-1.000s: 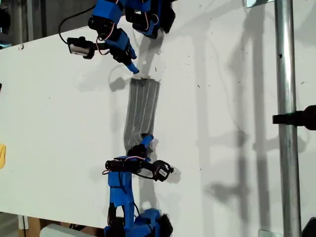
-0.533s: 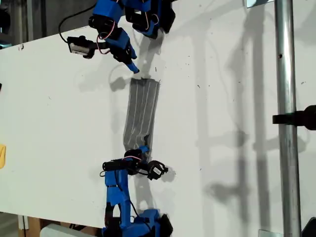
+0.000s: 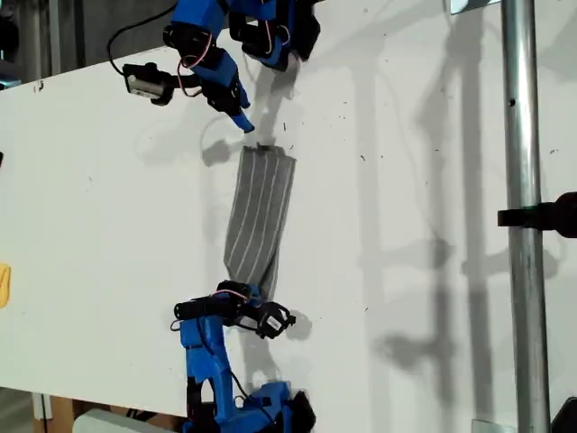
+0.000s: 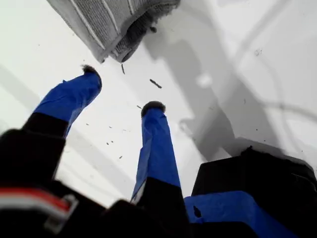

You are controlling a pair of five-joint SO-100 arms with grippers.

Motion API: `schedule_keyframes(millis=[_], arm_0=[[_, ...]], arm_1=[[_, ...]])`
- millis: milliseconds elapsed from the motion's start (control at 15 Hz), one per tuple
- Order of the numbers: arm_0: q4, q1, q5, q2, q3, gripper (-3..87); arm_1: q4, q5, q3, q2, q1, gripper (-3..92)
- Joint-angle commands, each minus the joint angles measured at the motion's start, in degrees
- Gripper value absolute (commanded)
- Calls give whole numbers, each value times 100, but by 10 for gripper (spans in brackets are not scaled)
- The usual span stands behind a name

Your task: Grasp corners of a towel and fold twice.

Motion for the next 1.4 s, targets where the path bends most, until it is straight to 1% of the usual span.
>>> schedule_keyframes(millis=[0,133,200,267,333,400,467,533,600,667,800,867,1000,1133,1200,1267,1333], arm_0=[[536,-237,255,448,-475,44],[633,-202,624,439,-659,63],[677,-132,615,246,-694,94],[686,9,369,62,-615,186],[694,132,176,-70,-483,300],[773,255,123,-53,-413,408],[791,360,255,299,-290,533],[826,387,220,949,-97,578],[835,255,-105,1828,290,665],[835,18,-387,2716,773,711],[729,-316,-677,4148,1767,710],[527,-316,-809,4764,2320,666],[-70,-62,-1204,6196,3630,640],[-1222,510,-1397,8297,5370,538],[-1626,729,-1468,9721,6328,438],[-1723,861,-1512,11197,7058,346],[-1995,1011,-1345,12375,7567,235]], arm_1=[[-114,53,-53,132,-44,210],[-123,62,-44,176,-70,206],[-123,70,-44,193,-79,201],[-132,79,-35,237,-88,195],[-141,79,0,299,-97,192],[-141,79,18,308,-97,192],[-141,79,18,308,-97,192],[-141,79,18,308,-97,192],[-141,79,18,316,-97,192],[-141,79,18,325,-97,192],[-149,79,26,360,-97,191],[-158,105,44,413,-114,179],[-185,387,316,905,-272,160],[-299,905,888,1644,-677,159],[-369,1187,1204,2048,-914,155],[-360,1406,1485,2435,-1090,120],[-255,1600,1688,2751,-1213,117]])
